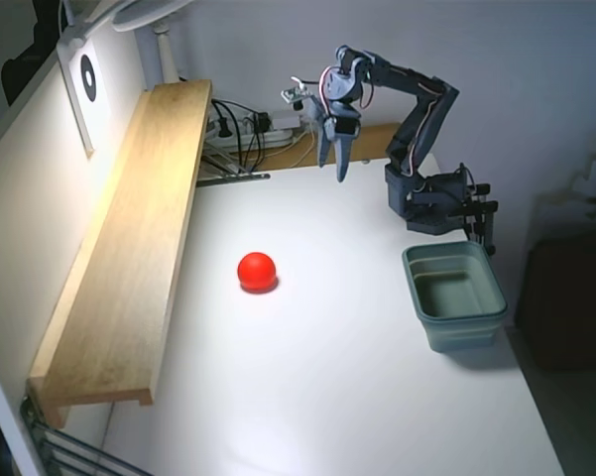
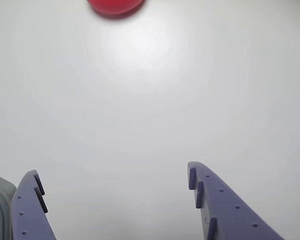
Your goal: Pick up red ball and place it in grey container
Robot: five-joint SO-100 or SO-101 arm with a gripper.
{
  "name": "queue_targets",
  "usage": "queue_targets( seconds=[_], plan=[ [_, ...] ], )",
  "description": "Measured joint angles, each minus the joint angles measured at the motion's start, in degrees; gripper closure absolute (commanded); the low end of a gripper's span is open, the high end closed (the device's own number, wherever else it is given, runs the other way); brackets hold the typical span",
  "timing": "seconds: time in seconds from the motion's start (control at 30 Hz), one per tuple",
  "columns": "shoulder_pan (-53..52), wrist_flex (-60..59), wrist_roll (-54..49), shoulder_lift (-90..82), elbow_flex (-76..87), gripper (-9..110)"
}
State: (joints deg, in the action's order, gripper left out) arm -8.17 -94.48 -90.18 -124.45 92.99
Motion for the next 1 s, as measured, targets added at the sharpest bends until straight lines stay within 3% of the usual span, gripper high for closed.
queue_targets(
  seconds=[1.0],
  plan=[
    [0.0,18.37,0.09,-9.93,26.89,63]
  ],
)
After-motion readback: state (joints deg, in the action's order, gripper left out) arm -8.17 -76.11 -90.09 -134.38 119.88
